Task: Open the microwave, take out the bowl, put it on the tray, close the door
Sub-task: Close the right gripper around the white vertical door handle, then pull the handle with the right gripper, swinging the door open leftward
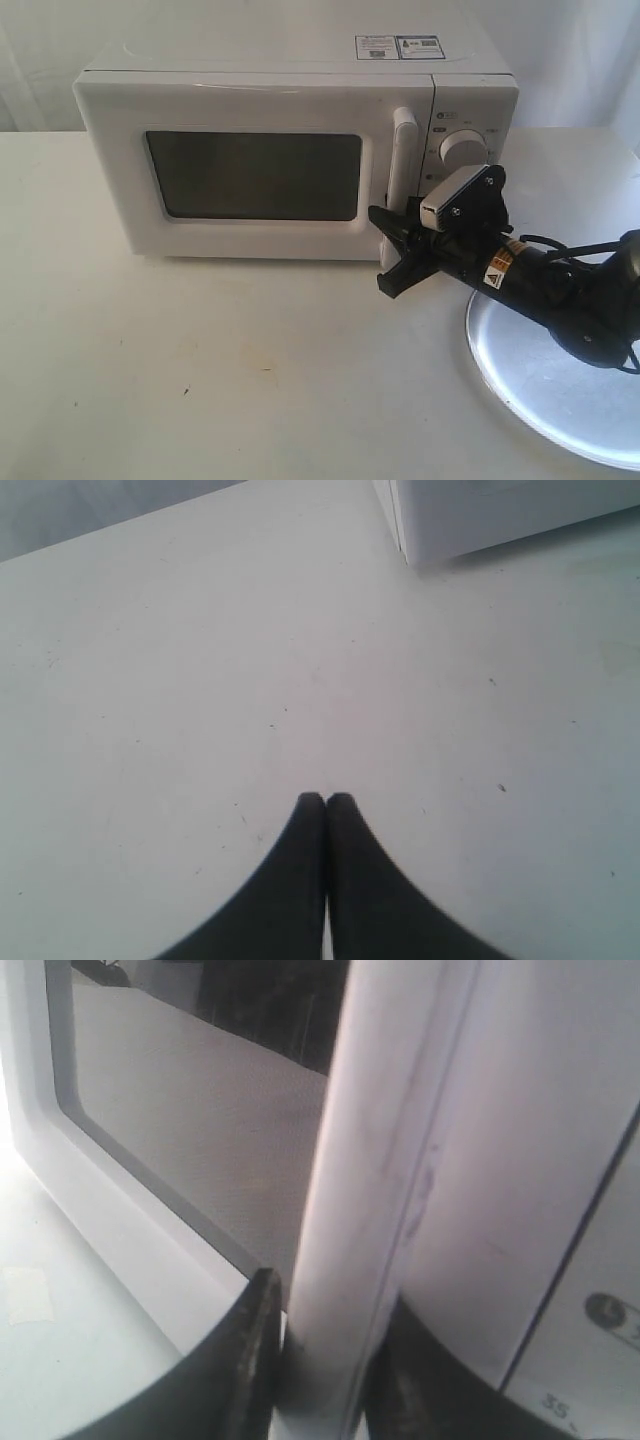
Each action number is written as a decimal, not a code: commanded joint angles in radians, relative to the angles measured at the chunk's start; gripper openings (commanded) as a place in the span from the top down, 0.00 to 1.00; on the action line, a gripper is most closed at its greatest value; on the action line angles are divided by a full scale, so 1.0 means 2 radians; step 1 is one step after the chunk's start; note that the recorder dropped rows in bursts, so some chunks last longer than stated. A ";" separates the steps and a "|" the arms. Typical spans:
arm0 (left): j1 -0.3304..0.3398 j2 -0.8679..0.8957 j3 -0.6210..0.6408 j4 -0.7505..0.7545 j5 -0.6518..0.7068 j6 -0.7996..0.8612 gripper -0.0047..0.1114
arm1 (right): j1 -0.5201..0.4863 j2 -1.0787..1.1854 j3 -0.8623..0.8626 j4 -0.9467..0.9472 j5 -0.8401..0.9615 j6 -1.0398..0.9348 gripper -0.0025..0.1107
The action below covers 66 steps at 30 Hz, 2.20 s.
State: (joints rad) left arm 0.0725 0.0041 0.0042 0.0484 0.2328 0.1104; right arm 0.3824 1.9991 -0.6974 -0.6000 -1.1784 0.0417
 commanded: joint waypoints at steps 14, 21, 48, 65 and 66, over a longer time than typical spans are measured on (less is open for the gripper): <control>-0.002 -0.002 -0.002 -0.002 0.000 -0.001 0.96 | 0.028 -0.006 0.012 -0.213 -0.021 -0.045 0.98; -0.002 -0.002 -0.002 -0.002 0.000 -0.001 0.96 | 0.028 -0.038 0.038 -0.212 -0.021 -0.064 0.98; -0.002 -0.002 -0.002 -0.002 0.000 -0.001 0.96 | 0.028 -0.306 0.190 -0.237 -0.021 0.033 0.69; -0.002 -0.002 -0.002 -0.002 0.000 -0.001 0.96 | 0.113 -0.227 0.074 -0.192 -0.016 0.114 0.98; -0.002 -0.002 -0.002 -0.002 0.000 -0.001 0.96 | 0.120 -0.223 0.074 -0.192 -0.015 0.093 0.98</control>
State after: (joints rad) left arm 0.0725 0.0041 0.0042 0.0484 0.2328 0.1104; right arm 0.5865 1.5352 -0.5396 -0.9536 -1.1690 0.3050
